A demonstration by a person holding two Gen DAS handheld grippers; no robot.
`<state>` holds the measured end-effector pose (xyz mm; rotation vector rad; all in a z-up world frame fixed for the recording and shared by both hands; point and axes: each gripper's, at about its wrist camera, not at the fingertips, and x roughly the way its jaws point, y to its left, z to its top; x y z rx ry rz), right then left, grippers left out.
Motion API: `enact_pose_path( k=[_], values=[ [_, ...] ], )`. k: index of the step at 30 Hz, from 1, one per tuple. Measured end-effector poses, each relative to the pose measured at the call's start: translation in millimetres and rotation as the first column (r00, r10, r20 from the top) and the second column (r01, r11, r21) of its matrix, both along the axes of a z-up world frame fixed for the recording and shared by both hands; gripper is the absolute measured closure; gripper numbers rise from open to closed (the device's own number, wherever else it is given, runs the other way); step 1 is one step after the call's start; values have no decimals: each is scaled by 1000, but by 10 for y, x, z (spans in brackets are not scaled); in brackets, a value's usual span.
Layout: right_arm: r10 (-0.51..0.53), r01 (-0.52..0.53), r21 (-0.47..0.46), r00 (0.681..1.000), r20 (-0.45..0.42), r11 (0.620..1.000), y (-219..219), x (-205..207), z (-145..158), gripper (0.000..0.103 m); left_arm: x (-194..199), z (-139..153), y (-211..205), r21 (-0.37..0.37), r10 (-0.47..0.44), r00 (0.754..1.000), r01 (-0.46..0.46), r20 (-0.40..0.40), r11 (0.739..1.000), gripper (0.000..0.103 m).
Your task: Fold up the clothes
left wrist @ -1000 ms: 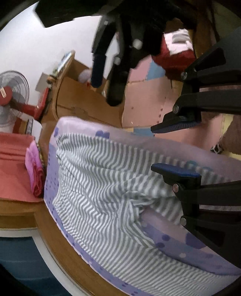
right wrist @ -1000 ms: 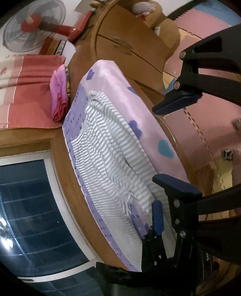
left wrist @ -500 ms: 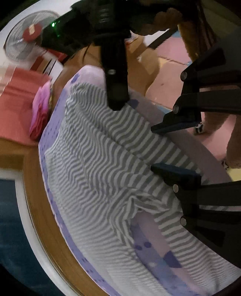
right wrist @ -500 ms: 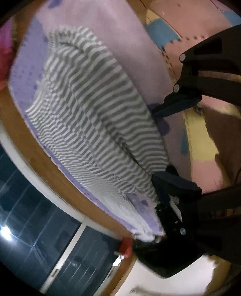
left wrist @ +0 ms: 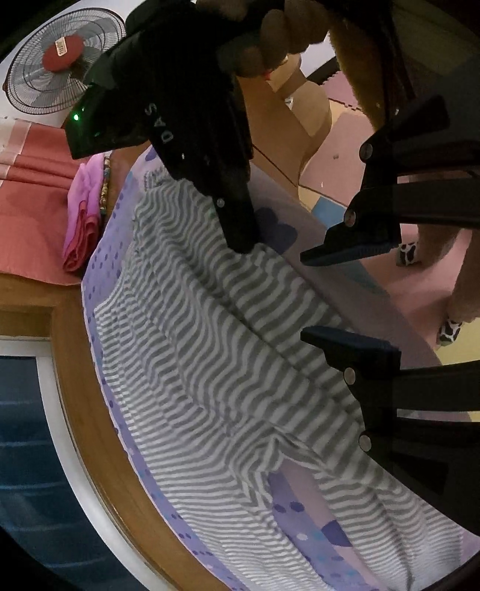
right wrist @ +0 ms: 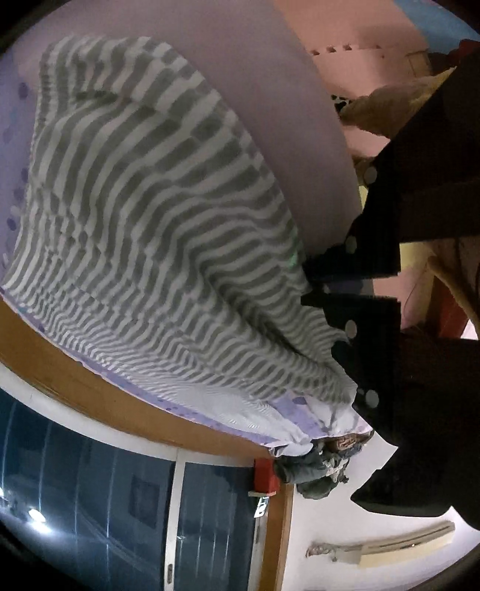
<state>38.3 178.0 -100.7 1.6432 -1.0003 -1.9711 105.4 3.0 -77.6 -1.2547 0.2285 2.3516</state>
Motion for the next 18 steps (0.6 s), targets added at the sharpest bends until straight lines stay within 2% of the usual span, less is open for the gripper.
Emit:
enact_pose_path(
  k=[4,9,12,16,18],
  values=[
    [11,-12,-49,1000,-24,999,22,7,89,101,-4,-8,67,-42,-24,999,23,-24,999,69],
    [45,-51,-47,991,-124,998,19,22,374,101,-28,-23,123,-86,-29,998,25,-49,996,67],
    [61,-68,-37,985,-160,997,62,15,457,101,-53,-30,134,-124,2,996,-14,-94,992,49],
    [125,-117,47,967,-221,992,111,37,514,101,-123,-39,140,-110,26,995,-36,-91,993,49],
    [231,-158,241,922,-310,958,103,141,622,98,-119,-43,132,-104,31,995,-40,-90,994,49]
  ],
)
